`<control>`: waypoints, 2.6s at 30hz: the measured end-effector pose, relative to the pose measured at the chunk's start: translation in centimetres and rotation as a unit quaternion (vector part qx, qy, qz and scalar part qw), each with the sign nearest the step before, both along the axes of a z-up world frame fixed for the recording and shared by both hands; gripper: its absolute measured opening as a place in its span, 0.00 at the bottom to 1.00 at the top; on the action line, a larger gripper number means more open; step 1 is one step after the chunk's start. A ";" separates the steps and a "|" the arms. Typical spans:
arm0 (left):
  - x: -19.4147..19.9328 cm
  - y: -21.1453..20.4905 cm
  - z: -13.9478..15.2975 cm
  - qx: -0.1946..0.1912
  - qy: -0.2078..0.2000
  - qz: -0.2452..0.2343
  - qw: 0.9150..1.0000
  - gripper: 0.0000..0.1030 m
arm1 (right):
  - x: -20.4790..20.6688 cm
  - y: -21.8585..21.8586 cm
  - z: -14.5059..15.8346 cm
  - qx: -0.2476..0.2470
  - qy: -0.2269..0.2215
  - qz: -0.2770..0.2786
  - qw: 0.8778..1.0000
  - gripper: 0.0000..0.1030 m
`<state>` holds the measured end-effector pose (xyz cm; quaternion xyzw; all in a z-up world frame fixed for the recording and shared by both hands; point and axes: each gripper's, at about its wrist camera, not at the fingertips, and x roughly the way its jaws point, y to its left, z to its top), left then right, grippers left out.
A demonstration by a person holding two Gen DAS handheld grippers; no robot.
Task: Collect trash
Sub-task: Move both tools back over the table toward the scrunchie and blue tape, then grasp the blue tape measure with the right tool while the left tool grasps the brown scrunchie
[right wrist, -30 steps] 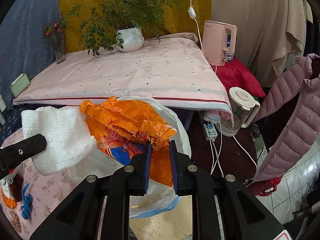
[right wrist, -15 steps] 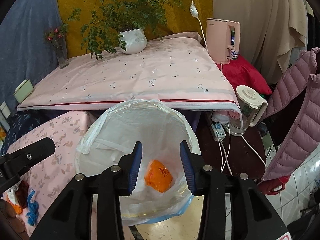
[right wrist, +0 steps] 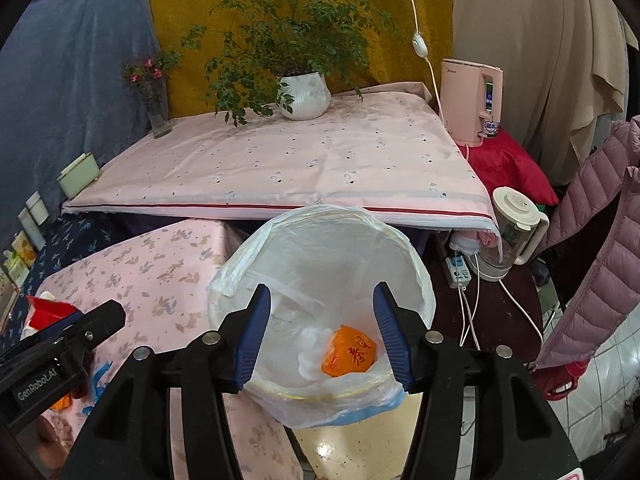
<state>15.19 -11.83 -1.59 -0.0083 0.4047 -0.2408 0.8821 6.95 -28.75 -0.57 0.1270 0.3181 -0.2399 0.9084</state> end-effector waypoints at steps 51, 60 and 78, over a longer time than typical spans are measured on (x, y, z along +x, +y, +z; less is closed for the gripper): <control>-2.3 27.2 -11.4 0.067 0.098 0.221 0.968 0.71 | 6.9 23.9 -10.0 0.052 0.116 0.196 0.972 0.54; -2.3 26.6 -11.4 0.077 0.088 0.212 0.970 0.51 | 7.5 24.1 -11.2 0.056 0.128 0.198 0.970 0.52; -2.8 24.3 -10.3 0.043 0.106 0.169 0.979 0.08 | 6.7 23.6 -10.9 0.080 0.120 0.226 0.963 0.17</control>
